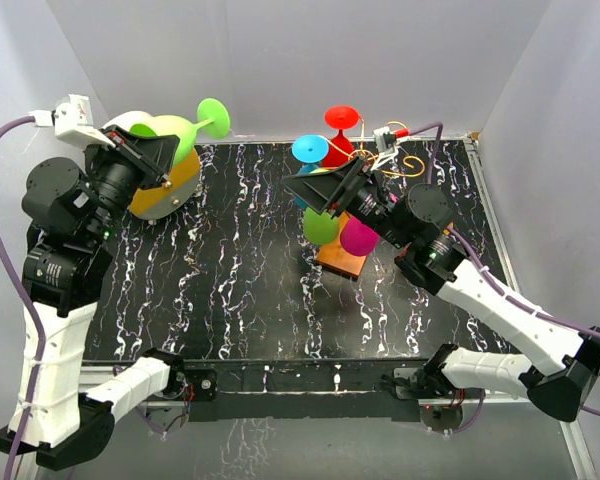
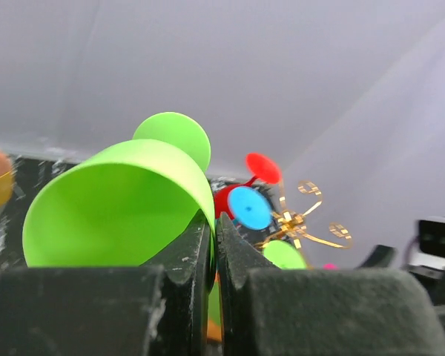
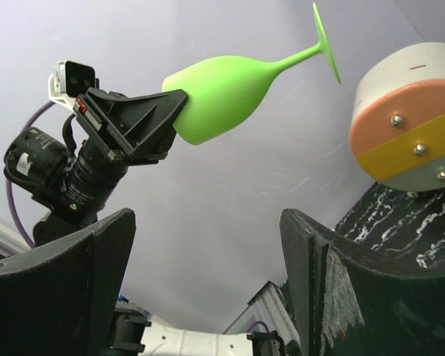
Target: Place the wine glass upside down on the wine glass rack
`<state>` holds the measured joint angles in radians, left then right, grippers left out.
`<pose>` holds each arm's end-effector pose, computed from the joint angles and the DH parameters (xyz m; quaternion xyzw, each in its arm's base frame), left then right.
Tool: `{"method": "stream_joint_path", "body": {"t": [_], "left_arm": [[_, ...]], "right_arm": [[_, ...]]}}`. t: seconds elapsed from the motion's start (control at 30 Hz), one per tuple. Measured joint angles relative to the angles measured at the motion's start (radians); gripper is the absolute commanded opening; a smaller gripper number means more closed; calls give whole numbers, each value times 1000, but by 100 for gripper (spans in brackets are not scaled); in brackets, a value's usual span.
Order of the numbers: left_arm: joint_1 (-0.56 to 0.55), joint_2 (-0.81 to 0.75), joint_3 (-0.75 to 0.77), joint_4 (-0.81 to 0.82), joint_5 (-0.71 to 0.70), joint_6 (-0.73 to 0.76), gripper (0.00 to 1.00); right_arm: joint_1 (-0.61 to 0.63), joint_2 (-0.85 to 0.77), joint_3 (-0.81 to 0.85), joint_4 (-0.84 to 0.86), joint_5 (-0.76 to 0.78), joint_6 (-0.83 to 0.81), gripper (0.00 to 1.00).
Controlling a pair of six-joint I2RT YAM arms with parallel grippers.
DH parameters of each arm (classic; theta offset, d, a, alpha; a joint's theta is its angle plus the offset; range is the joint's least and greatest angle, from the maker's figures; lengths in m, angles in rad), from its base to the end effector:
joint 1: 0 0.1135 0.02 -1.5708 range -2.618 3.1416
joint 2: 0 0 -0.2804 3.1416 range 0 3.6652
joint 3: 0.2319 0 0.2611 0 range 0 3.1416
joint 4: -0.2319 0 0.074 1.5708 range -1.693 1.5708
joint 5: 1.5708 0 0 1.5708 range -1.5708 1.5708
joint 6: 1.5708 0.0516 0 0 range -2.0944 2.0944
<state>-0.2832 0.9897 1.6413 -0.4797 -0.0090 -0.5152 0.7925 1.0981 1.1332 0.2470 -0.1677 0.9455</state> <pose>0.1494 -0.0430 0.5712 -0.0779 0.6391 -0.2947 0.7062 0.1793 0.1941 0.4668 -0.0210 0.6019 0.6409 0.4759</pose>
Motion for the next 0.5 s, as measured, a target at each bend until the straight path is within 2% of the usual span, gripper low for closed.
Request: {"method": "stream_joint_path", "body": {"t": [0.27, 0.5], "left_arm": [[0, -40, -87, 278, 137, -144, 0], [0, -58, -159, 484, 268, -255, 0]], "right_arm": [[42, 51, 11, 175, 46, 55, 75], [62, 123, 66, 236, 147, 162, 69]]}}
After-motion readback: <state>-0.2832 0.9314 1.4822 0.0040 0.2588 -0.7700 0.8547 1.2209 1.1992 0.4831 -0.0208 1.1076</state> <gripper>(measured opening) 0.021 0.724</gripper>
